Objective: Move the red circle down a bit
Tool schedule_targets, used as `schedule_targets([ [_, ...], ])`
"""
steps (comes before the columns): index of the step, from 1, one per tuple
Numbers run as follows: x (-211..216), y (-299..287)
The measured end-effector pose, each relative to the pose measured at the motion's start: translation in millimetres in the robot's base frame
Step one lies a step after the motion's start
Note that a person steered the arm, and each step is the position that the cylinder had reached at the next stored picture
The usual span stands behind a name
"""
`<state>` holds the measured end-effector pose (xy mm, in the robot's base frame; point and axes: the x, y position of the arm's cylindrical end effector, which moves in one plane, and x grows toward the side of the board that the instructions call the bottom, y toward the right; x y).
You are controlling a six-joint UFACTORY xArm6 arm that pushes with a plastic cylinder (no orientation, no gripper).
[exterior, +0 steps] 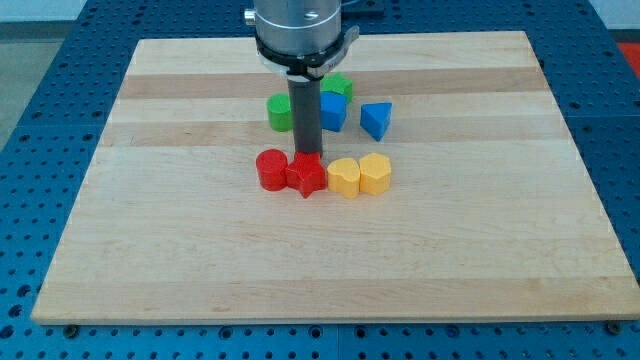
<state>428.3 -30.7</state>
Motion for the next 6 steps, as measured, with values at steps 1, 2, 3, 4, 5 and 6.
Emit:
schedule_targets([
  [1,3.5,0.0],
  [2,3.1,0.0],
  [3,-3.8,0.0],
  [4,-13.2,-4.7],
  [5,-13.2,-23.7],
  [6,-11.1,-31.7],
])
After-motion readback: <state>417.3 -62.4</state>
